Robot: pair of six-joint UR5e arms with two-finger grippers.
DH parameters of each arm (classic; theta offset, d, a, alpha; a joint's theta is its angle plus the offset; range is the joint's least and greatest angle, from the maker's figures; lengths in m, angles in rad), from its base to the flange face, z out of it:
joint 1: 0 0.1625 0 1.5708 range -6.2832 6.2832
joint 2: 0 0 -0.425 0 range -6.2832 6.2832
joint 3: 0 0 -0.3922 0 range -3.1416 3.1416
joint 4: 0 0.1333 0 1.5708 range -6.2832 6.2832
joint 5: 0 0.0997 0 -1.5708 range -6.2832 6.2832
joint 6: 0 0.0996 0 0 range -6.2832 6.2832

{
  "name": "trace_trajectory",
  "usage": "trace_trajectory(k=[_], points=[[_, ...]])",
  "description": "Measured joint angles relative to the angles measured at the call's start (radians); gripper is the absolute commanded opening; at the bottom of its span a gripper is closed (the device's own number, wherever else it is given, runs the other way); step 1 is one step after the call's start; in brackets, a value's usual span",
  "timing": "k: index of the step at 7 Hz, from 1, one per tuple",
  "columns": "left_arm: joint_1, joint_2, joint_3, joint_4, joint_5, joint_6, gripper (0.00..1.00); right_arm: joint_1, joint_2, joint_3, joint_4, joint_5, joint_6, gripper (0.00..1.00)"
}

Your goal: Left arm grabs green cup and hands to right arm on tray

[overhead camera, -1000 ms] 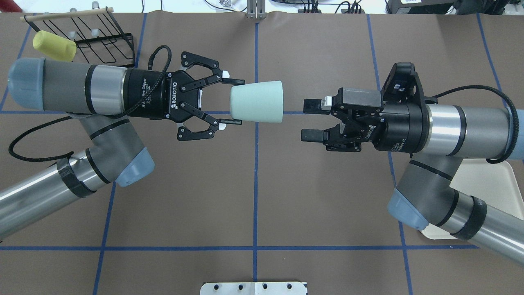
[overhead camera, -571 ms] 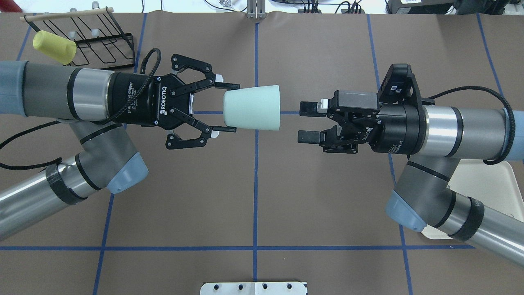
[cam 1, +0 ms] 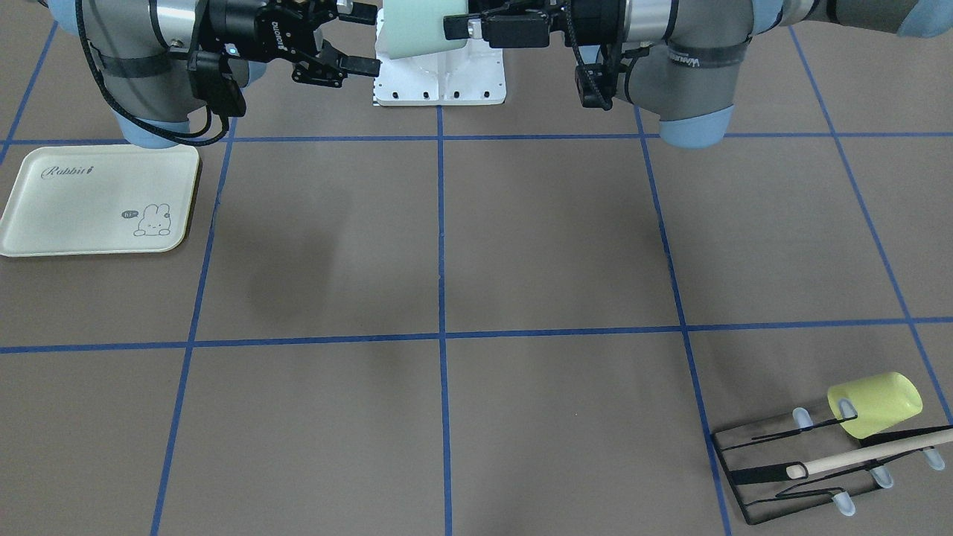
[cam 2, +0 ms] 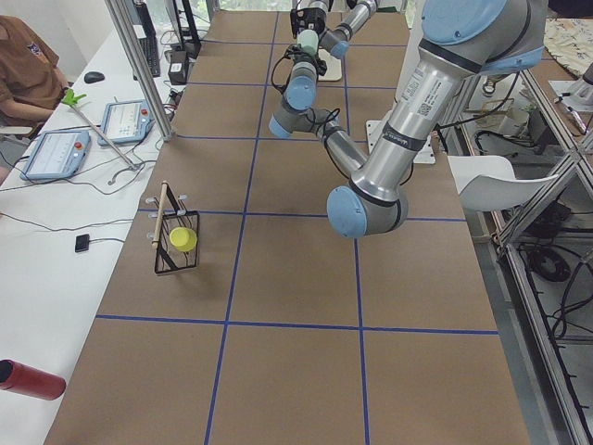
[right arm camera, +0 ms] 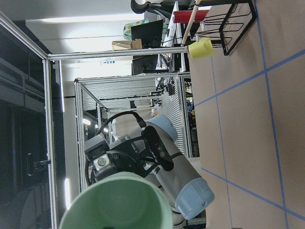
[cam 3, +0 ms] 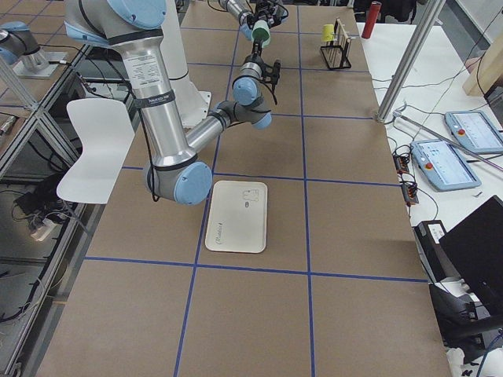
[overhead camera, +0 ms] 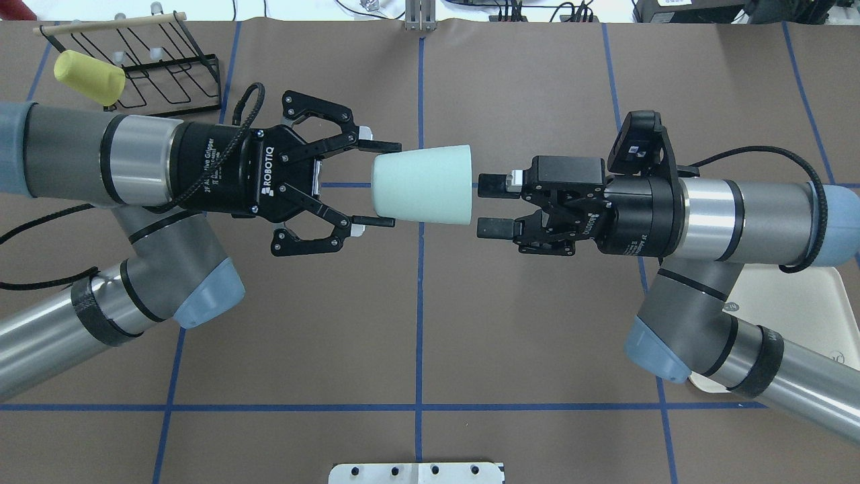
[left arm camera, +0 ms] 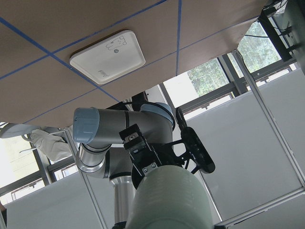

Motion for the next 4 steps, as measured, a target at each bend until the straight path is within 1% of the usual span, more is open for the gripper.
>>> trace_trajectory(k=[1,2,3,4], points=[[0.004,-0.011,-0.003,0.014,0.002,-0.003,0.00,-0.002,0.004,-0.005,0.000,-0.001,0.000,0.77],[0.008,-0.023,-0.003,0.028,0.003,-0.004,0.00,-0.005,0.010,-0.009,0.000,-0.002,0.000,0.62],[0.012,-0.031,-0.003,0.035,0.004,-0.003,0.00,-0.008,0.013,-0.011,0.000,-0.003,0.000,0.40],[0.017,-0.035,-0.002,0.037,0.004,-0.002,0.00,-0.011,0.014,-0.011,0.001,-0.002,0.000,0.22]])
